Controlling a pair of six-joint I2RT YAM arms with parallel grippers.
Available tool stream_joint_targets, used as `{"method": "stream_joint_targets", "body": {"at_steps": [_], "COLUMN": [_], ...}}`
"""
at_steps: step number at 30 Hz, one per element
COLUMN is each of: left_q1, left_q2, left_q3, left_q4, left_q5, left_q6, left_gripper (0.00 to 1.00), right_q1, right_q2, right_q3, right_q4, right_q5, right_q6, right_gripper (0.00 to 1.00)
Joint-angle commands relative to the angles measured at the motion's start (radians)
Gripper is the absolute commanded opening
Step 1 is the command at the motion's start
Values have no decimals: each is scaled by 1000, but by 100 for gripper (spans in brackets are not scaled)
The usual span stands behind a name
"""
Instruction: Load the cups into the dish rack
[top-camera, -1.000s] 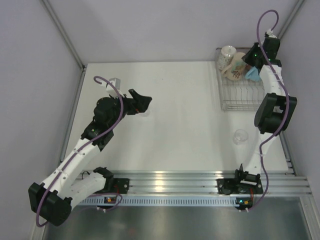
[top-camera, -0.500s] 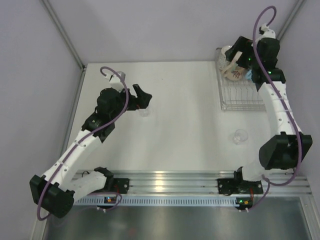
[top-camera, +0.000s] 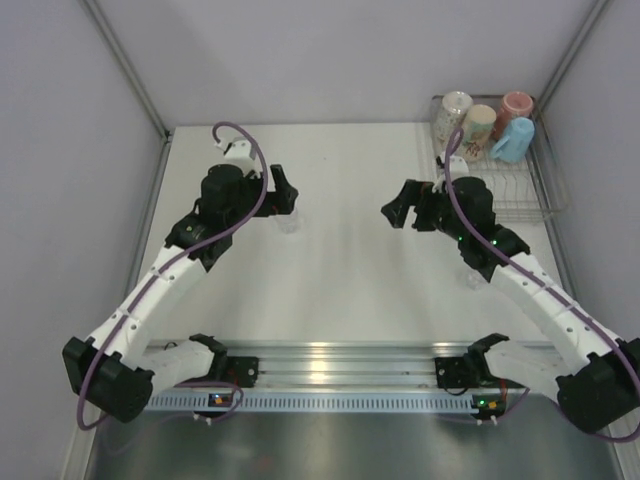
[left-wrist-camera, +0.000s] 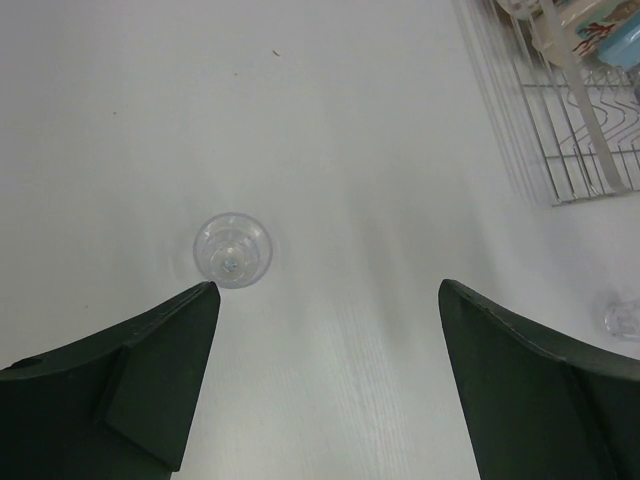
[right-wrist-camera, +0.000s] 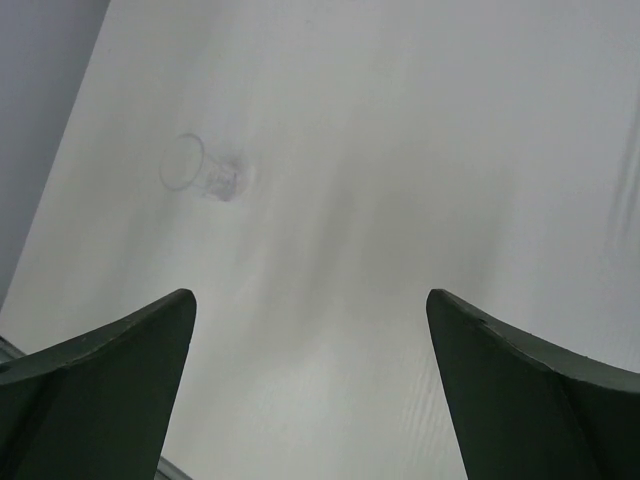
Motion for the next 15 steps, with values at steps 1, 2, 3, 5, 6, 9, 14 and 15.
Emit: {"method": "stream_joint_targets", "body": {"at_steps": [1,2,3,5,6,9,14,15], "left_q1": [4,5,4,4,5,5,5,5], "left_q2": [13,22,31,71,88,157,260,277], "left_q3": [43,44,46,54,66,92,121,129], "left_q4": [-10,-10,-18,-33,-44,-85,-94,-96], "left_q5": [-51,-53,-54,-71,-109,-141,-119,-105], "left_q6": [36,43,56,70,72,90,158,171], "left_gripper": [96,96,96,95,95,91,85,84], "right_q1": [58,61,61,60,61,61,61,61], "right_q2": [-76,-89,-101,-136,-146,-167,-179,-181], "right_q3": [-107,-126,-144,-195,-207,-209,-212,-215], "right_q4": [139,145,156,186,189,159,147,150], "right_q5": [31,38,51,64,64,62,47,41], "right_q6": [44,50,53,50,35,4,-7,1], "right_gripper": [100,99,99,99,99,99,99,99]}}
